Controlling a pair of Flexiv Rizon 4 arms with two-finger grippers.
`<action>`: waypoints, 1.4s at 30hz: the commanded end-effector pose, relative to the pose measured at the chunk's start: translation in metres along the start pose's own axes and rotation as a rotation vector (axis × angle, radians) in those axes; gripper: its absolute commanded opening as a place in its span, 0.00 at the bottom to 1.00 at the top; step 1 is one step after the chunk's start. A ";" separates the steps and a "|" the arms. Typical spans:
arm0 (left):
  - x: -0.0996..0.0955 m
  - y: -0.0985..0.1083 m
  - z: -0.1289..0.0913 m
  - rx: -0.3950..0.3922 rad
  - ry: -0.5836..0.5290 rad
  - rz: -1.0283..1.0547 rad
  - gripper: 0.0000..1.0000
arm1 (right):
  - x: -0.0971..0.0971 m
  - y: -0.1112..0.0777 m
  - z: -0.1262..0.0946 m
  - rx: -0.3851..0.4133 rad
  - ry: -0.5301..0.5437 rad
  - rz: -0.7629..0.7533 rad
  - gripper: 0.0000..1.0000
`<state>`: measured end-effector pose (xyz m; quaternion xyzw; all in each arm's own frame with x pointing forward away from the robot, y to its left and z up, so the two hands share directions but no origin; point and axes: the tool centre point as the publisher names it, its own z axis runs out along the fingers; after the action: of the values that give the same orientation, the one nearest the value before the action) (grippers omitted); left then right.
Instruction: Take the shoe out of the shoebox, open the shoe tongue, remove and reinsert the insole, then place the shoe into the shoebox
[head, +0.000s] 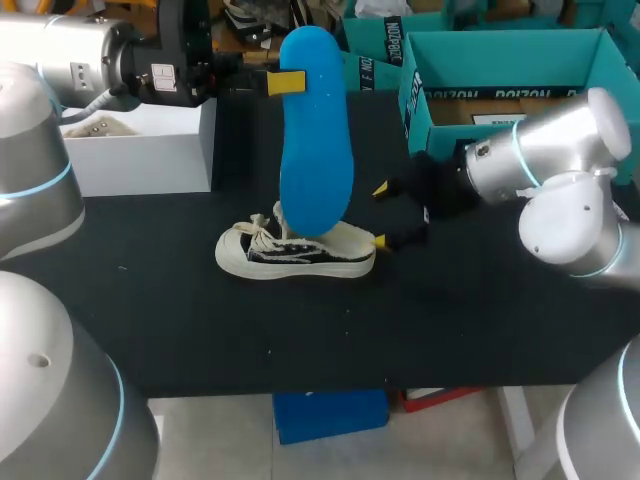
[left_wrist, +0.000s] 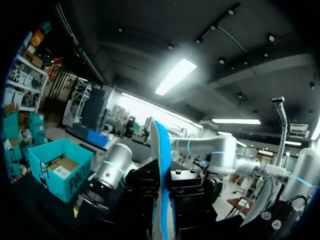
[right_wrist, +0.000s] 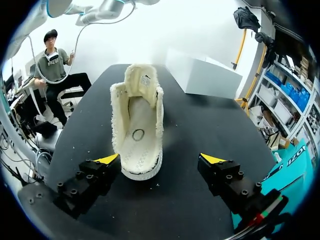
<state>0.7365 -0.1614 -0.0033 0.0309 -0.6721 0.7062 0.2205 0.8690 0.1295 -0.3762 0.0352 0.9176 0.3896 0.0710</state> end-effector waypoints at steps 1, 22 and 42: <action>0.001 0.001 0.001 0.002 -0.004 0.001 0.00 | -0.008 0.013 0.000 0.208 0.037 0.010 1.00; 0.001 0.001 0.001 0.002 -0.004 0.001 0.00 | -0.009 0.044 0.041 0.723 0.150 -0.016 1.00; 0.001 0.001 0.001 0.002 -0.004 0.001 0.00 | -0.004 0.048 0.071 0.829 0.192 0.002 1.00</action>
<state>0.7365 -0.1614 -0.0033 0.0309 -0.6721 0.7062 0.2204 0.8813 0.2072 -0.3871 0.0268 0.9983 0.0408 -0.0315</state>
